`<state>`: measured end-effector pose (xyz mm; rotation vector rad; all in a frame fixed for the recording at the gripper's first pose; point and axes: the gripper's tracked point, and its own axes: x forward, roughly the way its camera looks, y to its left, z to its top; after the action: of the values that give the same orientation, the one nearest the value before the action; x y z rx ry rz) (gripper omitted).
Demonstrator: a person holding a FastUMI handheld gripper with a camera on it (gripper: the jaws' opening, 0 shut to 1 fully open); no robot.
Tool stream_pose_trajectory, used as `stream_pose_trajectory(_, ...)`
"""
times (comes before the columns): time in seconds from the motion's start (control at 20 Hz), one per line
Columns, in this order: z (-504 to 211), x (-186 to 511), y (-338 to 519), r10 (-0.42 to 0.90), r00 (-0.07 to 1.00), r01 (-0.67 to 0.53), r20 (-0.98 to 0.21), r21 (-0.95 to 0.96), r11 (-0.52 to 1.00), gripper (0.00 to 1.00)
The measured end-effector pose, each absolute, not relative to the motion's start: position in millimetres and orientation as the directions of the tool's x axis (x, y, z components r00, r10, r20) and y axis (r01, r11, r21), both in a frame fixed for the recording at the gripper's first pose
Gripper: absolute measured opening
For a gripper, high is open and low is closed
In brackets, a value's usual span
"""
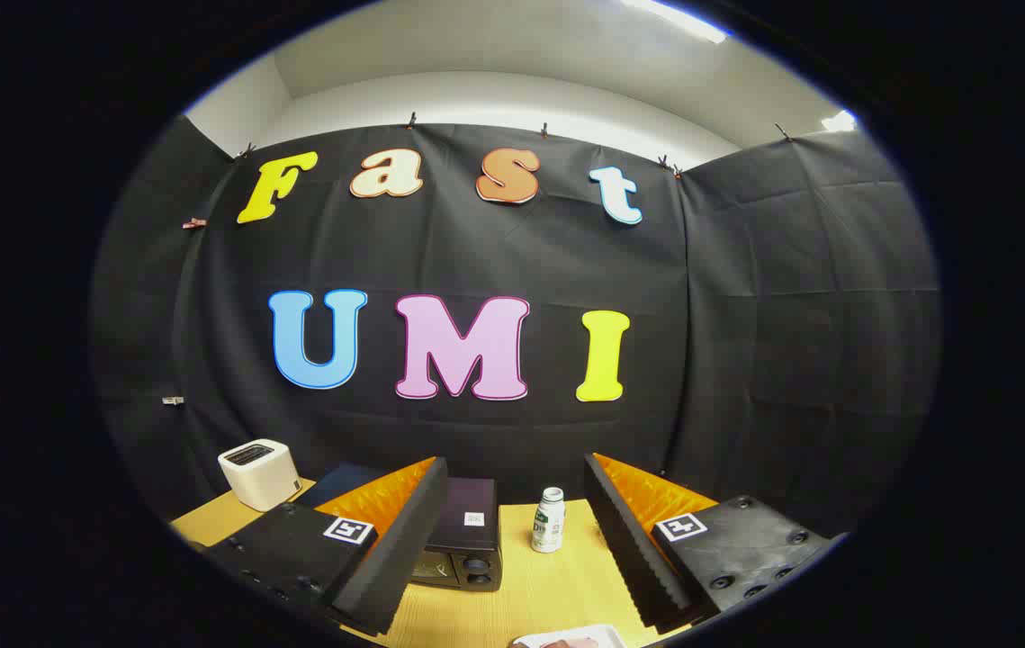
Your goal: Open the toaster oven, put the food inside, and close the toaster oven door.
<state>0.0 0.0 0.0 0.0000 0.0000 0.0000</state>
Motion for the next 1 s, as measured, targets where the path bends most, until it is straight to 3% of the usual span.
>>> stream_pose_trajectory(1.0,3.1,-11.9,9.3,0.021,1.000,-0.021,0.012,0.007,1.000,0.98)
